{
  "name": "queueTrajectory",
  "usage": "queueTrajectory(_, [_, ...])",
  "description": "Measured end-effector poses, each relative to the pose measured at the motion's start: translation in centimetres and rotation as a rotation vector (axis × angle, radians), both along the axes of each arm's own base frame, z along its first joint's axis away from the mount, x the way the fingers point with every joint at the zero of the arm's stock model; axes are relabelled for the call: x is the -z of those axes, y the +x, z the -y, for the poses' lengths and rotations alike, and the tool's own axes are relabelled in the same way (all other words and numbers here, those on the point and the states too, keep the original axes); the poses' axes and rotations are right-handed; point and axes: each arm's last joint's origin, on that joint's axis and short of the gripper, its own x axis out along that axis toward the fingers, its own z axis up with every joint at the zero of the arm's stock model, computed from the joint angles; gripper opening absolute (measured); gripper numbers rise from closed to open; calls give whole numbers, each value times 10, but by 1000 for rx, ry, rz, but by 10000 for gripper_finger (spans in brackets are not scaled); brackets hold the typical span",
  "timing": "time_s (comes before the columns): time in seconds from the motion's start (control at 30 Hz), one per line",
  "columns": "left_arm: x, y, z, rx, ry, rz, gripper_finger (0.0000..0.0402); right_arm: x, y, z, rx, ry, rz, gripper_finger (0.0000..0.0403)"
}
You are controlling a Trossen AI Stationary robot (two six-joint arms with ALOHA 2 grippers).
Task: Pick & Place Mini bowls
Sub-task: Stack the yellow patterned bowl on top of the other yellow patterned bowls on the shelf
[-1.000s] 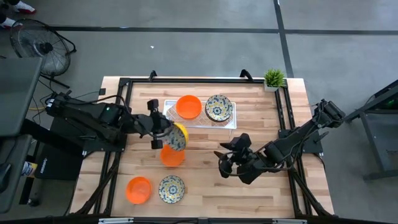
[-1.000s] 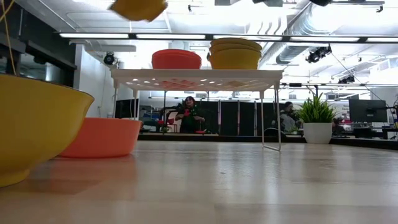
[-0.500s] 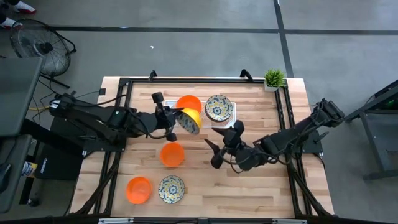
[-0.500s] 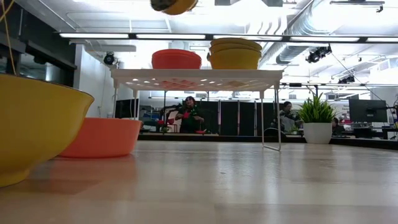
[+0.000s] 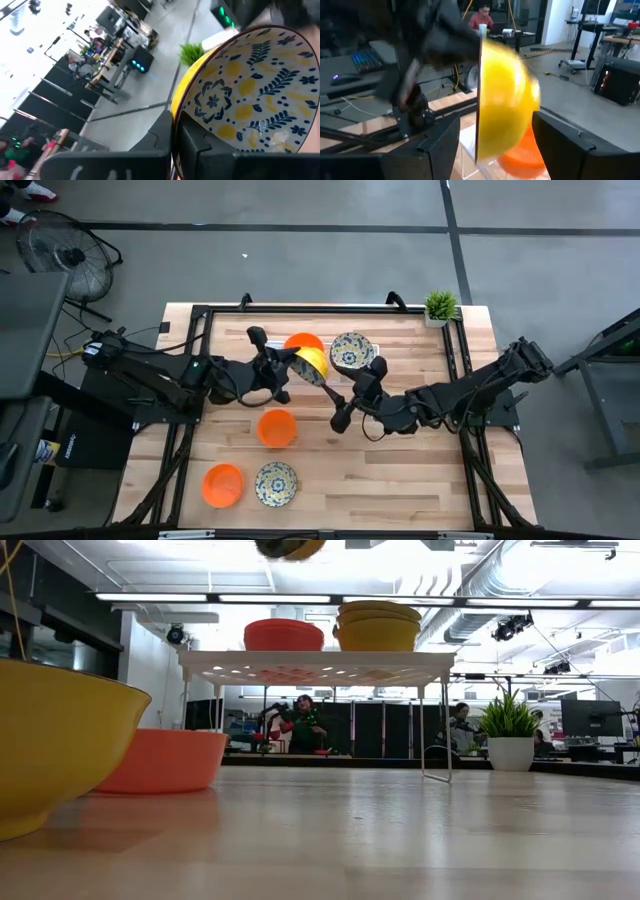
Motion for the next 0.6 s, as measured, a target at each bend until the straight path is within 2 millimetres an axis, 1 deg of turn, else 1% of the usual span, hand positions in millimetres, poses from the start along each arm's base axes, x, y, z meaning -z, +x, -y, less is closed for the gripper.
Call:
queueTrajectory(0.07, [2,1,0,11,20,-28,1,-3,1,3,2,-11,-2,237])
queueTrajectory(0.17, [2,3,1,17,18,-17,1,-4,2,6,2,-42,-24,237])
queueTrajectory(0.3, [5,6,2,39,54,-52,1,-3,5,10,-49,-33,-31,237])
queueTrajectory(0.4, [-1,6,3,64,52,-14,1,-3,5,12,-35,-40,-36,237])
queueTrajectory(0.6, [-4,8,4,89,99,-20,1,-2,7,14,-26,-38,-37,236])
